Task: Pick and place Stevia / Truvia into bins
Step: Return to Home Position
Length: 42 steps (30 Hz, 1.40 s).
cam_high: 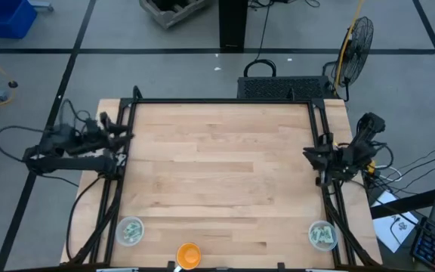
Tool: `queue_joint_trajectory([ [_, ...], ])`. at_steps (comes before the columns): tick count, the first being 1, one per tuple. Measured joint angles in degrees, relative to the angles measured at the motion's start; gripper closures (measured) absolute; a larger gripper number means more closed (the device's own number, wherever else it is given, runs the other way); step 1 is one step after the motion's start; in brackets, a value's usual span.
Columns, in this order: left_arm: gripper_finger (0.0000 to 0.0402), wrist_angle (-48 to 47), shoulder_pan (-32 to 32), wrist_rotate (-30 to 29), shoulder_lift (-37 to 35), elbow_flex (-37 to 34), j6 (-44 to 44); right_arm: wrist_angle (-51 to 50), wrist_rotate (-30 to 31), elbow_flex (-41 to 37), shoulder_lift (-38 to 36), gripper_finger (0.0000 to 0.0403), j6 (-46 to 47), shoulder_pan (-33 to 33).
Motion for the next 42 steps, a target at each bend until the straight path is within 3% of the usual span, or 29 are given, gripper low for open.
queue_joint_trajectory([
  [3, 0.0238, 1.7, -0.1, 2.8, 0.8, -2.8, 3.8, 11.4, 0.5, -4.2, -0.1, 0.0353, -5.0, 0.0],
  [6, 0.0238, 8.2, -0.1, 3.2, -0.2, -5.4, 4.2, 6.5, 2.2, -4.1, 0.0, 0.0353, -2.8, -0.1],
  [10, 0.0238, 12.9, -0.1, 4.6, -0.4, -11.0, 3.6, 2.7, -2.7, -4.1, -0.1, 0.0353, 0.6, 0.0],
  [13, 0.0238, 18.7, 0.0, 4.9, -0.7, -13.8, 3.4, 1.3, -2.7, -4.1, 0.0, 0.0353, 0.8, 0.0],
  [20, 0.0238, 22.9, 0.0, 6.3, -0.6, -17.2, 2.0, -4.6, 3.2, -4.2, 0.0, 0.0353, 3.6, -0.1],
  [29, 0.0238, 28.7, 0.1, 6.1, -0.6, -18.6, 2.3, -11.0, -13.1, -4.2, 0.4, 0.0353, 10.4, -4.7],
  [34, 0.0238, 28.8, 0.1, 10.4, -0.6, -18.6, 2.0, -10.9, -13.6, -4.2, 1.5, 0.0353, 10.4, -9.9],
  [40, 0.0238, 28.8, 0.1, 8.9, -0.6, -18.6, 2.7, -11.0, -22.0, -4.3, 2.7, 0.0353, 10.7, -18.4],
  [42, 0.0238, 28.8, 0.1, 8.9, -0.6, -18.6, 2.7, -11.0, -22.3, -4.3, 2.9, 0.0353, 11.6, -21.3],
])
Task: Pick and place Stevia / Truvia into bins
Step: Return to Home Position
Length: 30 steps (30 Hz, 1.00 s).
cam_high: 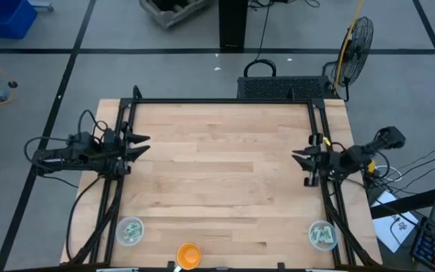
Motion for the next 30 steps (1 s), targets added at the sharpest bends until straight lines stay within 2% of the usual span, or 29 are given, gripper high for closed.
queue_joint_trajectory([
  [6, 0.0238, 0.0, 0.0, 0.0, 0.0, 0.0, 0.0, -3.4, 1.8, 1.3, 0.3, 0.0353, 2.5, -8.4],
  [10, 0.0238, -0.9, 0.0, 0.0, 0.0, 0.0, 0.0, -17.4, 10.1, 5.2, 0.4, 0.0353, 7.2, -12.7],
  [12, 0.0238, -2.2, 0.0, 0.0, 0.0, 0.0, 0.0, -21.2, 10.6, 6.7, 0.2, 0.0353, 10.2, -14.2],
  [17, 0.0238, -5.7, 0.0, -0.1, 0.0, 0.0, -1.2, -24.2, -0.8, 6.0, 0.4, 0.0353, 12.5, -16.9],
  [25, 0.0238, -5.9, 0.0, 1.5, 0.0, -1.5, -2.0, -22.9, -11.8, 3.7, 0.3, 0.0353, 12.7, -21.6],
  [30, 0.0238, -0.9, 0.0, 2.6, 0.0, -4.6, -2.1, -19.2, -15.0, 1.7, 0.2, 0.0353, 12.9, -24.8],
])
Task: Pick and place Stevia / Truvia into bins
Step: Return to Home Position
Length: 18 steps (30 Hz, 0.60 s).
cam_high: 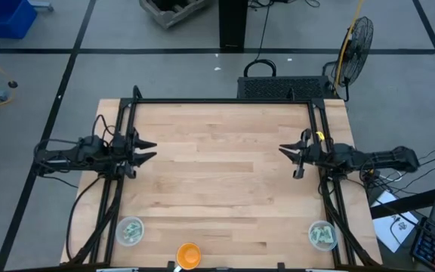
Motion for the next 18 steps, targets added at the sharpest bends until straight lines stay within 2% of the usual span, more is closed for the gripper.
queue_joint_trajectory([
  [2, 0.0238, 2.5, 0.0, 0.6, 0.0, -0.8, 0.3, -0.8, -0.2, 0.0, 0.1, 0.0353, 0.6, -0.9],
  [11, 0.0238, 2.6, 0.0, 2.0, 0.0, -3.6, 1.3, -3.2, -0.2, -0.1, 0.1, 0.0353, 2.4, -1.8],
  [15, 0.0238, 8.6, 0.0, 2.0, 0.0, -8.3, 0.2, -3.1, -0.2, -0.2, 0.1, 0.0353, 2.4, -1.8],
  [18, 0.0238, 14.1, 0.0, 4.7, 0.0, -11.0, 1.3, -3.1, -0.1, -0.2, 0.1, 0.0353, 2.4, -1.8],
])
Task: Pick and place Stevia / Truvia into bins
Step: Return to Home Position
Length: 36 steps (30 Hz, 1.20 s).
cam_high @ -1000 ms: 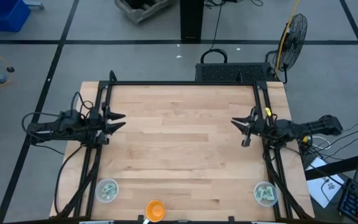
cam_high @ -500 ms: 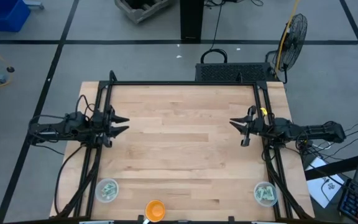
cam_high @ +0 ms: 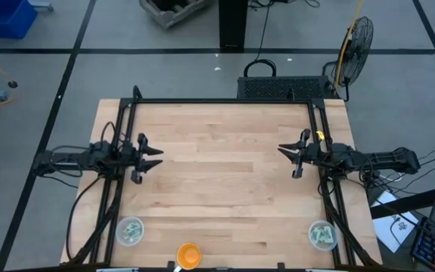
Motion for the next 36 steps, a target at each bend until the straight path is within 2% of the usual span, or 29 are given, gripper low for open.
queue_joint_trajectory([
  [5, 0.0238, 1.8, 0.0, 3.2, 0.1, -1.0, 1.3, 0.0, 0.0, 0.0, 0.0, 0.0353, -0.4, 0.0],
  [14, 0.0238, -4.2, 0.0, 1.9, 0.1, -1.0, -2.3, -2.2, 0.0, -0.1, 0.0, 0.0353, -0.4, 0.0],
  [19, 0.0238, -4.7, 0.0, 1.3, 0.1, -1.0, -3.7, -6.3, 0.1, -0.1, 0.0, 0.0353, 3.2, 0.0],
  [24, 0.0238, -5.9, 0.0, 1.2, 0.1, -1.0, -3.7, -8.2, 0.1, -0.1, 0.0, 0.0353, 2.9, 0.0],
  [30, 0.0238, -6.0, 0.0, 1.2, 0.1, -0.9, -3.7, -12.4, -0.1, -0.1, 0.0, 0.0353, 8.5, 0.0],
  [36, 0.0238, -6.0, 0.0, 1.2, 0.1, -0.9, -3.7, -12.7, -0.1, -0.1, 0.0, 0.0353, 6.7, 0.0],
])
